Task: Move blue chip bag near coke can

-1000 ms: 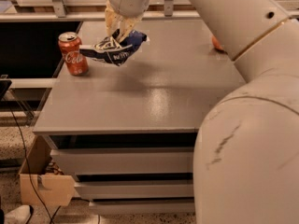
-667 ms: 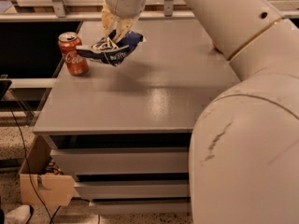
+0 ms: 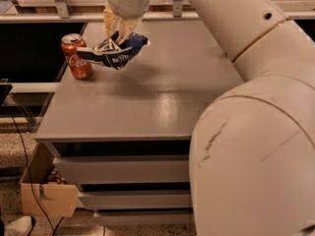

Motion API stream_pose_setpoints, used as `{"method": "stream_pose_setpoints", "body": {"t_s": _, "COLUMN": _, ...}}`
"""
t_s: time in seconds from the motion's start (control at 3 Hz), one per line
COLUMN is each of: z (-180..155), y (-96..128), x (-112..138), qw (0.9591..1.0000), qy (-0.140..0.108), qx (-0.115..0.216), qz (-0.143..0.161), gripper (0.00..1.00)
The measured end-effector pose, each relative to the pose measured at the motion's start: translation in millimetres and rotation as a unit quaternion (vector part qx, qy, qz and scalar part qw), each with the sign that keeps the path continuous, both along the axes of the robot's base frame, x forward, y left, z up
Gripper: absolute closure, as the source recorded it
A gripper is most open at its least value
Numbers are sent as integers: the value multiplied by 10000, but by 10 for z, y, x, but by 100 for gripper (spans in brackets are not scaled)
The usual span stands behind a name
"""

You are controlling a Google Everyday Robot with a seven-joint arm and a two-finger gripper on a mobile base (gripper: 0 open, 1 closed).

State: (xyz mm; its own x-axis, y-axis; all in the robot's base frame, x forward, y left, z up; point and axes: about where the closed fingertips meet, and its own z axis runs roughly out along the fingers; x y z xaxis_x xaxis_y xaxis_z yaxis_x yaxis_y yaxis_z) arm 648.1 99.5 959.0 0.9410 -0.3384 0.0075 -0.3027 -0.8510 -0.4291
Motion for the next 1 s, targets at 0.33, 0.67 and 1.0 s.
{"method": "stream_pose_setpoints", "body": {"t_s": 0.33, "z": 0, "y": 31, "x": 16, "qw": 10000, "qy": 30, "qx": 29, "qz": 4, "gripper": 36}}
{"method": "stream_pose_setpoints", "body": {"t_s": 0.67, "z": 12, "y": 49, "x": 20, "qw": 10000, "qy": 27, "qx": 39, "qz": 12, "gripper": 13}}
{"method": "stream_pose_setpoints", "body": {"t_s": 1.0, "z": 23, "y": 72, "x": 18, "qw": 10000, "qy": 17, "qx": 31, "qz": 36, "gripper": 0}}
